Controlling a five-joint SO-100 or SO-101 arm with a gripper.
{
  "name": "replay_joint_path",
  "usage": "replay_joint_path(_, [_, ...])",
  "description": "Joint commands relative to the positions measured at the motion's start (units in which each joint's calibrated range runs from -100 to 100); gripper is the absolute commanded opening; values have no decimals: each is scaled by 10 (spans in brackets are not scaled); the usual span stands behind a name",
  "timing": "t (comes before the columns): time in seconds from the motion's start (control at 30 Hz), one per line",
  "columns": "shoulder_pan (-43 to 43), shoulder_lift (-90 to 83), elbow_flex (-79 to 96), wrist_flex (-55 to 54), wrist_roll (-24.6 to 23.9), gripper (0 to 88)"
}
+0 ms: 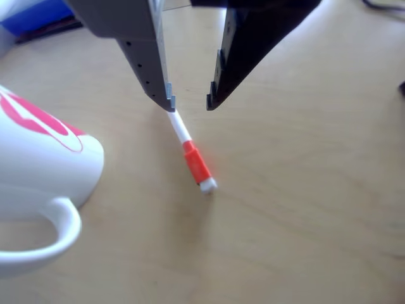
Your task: Grab the pen and place it in the cup.
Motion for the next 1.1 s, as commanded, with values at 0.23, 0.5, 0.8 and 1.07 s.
replay_joint_path(0.23, [8,63,-101,38,38,142])
replay_joint_path(0.5, [5,158,-203,38,38,142])
replay_joint_path(0.8, [20,222,-216,39,40,142])
replay_joint_path(1.07, [22,226,-211,38,33,135])
